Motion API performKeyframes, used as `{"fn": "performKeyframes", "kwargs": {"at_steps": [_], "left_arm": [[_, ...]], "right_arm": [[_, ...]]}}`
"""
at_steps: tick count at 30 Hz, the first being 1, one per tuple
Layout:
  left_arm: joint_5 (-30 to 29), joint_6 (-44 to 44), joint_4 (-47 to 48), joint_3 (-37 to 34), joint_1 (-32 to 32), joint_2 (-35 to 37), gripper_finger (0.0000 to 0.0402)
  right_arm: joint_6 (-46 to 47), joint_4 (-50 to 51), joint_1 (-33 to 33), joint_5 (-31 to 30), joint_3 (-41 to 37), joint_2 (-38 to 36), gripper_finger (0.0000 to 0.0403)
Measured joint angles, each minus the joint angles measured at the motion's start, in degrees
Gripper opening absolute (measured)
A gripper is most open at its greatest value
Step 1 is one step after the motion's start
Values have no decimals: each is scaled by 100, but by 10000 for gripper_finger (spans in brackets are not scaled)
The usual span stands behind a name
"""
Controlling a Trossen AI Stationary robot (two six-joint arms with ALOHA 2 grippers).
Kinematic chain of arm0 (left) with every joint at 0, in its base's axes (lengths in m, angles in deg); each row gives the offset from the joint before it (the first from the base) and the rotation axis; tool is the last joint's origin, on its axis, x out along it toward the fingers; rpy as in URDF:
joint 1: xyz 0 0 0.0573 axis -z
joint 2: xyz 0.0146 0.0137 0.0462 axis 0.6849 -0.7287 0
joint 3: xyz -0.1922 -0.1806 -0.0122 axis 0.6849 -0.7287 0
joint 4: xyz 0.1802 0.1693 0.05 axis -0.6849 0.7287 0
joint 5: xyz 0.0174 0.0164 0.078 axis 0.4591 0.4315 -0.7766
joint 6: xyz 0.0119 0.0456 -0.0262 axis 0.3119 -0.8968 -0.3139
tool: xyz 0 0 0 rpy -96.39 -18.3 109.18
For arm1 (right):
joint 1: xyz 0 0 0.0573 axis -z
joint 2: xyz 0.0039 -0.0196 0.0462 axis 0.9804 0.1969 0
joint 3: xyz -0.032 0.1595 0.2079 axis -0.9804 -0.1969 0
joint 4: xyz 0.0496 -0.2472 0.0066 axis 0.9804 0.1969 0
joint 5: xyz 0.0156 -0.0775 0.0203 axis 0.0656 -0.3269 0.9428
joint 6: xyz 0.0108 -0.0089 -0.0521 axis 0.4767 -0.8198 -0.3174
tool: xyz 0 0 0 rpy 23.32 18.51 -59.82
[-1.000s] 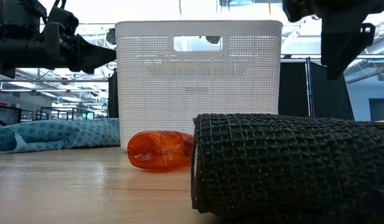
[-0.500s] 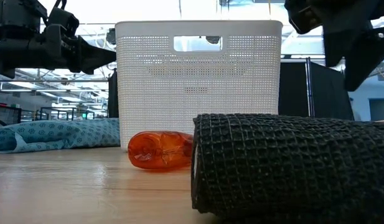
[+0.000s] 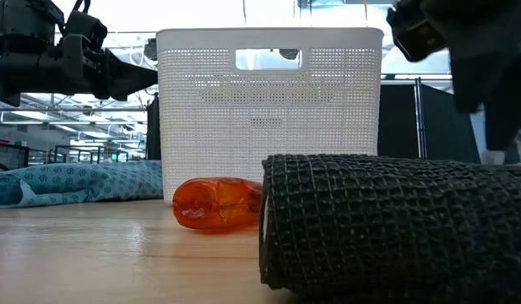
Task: Pick & place medical supplies in basket/bin
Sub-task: Put the orange pill bottle in the white bin
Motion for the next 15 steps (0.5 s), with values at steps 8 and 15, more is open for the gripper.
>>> {"fn": "performKeyframes", "kwargs": {"at_steps": [8, 15], "left_arm": [[1, 58, 1, 0, 0, 0, 20], [1, 60, -1, 0, 0, 0, 3]], "right_arm": [[0, -208, -100, 131, 0, 518, 341], [-501, 346, -98, 274, 0, 930, 341]]}}
